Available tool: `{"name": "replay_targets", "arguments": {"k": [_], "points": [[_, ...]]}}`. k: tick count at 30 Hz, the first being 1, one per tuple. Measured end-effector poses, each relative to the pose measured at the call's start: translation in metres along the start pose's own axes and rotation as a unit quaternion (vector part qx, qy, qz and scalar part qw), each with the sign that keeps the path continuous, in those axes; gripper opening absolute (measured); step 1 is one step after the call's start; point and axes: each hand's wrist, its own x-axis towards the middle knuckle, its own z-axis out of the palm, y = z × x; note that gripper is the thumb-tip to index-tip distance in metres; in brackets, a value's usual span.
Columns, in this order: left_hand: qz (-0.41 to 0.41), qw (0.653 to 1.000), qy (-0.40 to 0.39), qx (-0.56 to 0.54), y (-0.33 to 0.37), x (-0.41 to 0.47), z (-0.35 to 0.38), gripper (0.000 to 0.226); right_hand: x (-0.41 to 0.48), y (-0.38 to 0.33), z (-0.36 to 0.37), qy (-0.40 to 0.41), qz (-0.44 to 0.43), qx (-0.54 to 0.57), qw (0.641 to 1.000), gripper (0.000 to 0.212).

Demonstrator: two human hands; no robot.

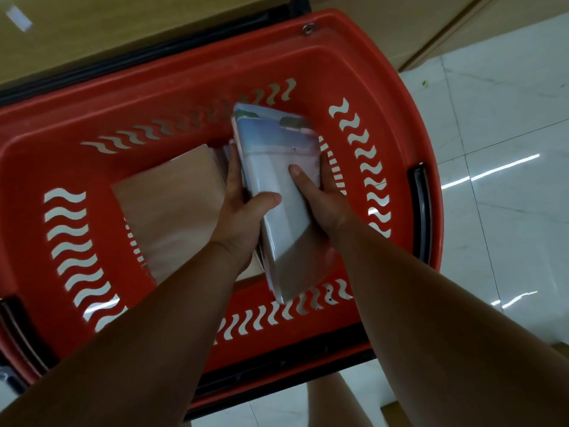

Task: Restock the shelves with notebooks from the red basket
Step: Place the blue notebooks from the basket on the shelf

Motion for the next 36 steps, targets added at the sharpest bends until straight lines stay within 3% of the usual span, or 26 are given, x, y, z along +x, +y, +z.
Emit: {"name": "replay_targets", "arguments": {"k": [4,9,14,17,18,21,22,24,28,33,36], "points": [[-0.006,1.000,-0.002,-0.004,0.006,0.000,0.001,0.098,0.004,-0.001,-0.004,-0.015,0.010,0.008,1.000,0.139],[-0.012,0.999,-0.024,-0.031,0.022,-0.005,0.007,0.097,-0.003,-0.009,-0.011,-0.029,0.021,0.041,0.999,0.115],[-0.041,0.997,-0.025,-0.058,0.047,-0.033,-0.005,0.087,-0.039,-0.039,-0.008,-0.065,0.035,0.093,0.993,0.111],[-0.060,0.993,-0.006,-0.106,0.062,-0.062,-0.037,0.045,-0.069,-0.056,0.014,-0.073,-0.013,0.093,0.993,0.099],[-0.071,0.991,0.005,-0.117,0.068,-0.072,-0.052,0.040,-0.079,-0.060,0.026,-0.068,-0.019,0.084,0.994,0.101],[-0.102,0.990,0.026,-0.089,0.074,-0.082,-0.092,0.048,-0.095,-0.066,0.059,-0.044,-0.012,0.007,0.999,0.133],[-0.118,0.989,0.036,-0.081,0.070,-0.078,-0.102,0.045,-0.097,-0.067,0.065,-0.038,-0.010,-0.035,0.999,0.135],[-0.145,0.985,0.058,-0.076,0.062,-0.067,-0.115,0.036,-0.093,-0.063,0.068,-0.027,-0.016,-0.110,0.993,0.129],[-0.170,0.979,0.061,-0.091,0.049,-0.053,-0.121,0.036,-0.079,-0.056,0.064,-0.028,-0.016,-0.157,0.987,0.118],[-0.174,0.979,0.074,-0.082,0.038,-0.042,-0.129,0.046,-0.061,-0.056,0.050,-0.102,-0.041,-0.027,0.994,0.093],[-0.160,0.983,0.063,-0.062,0.035,-0.036,-0.133,0.039,-0.051,-0.053,0.045,-0.099,-0.037,-0.017,0.994,0.098]]}}
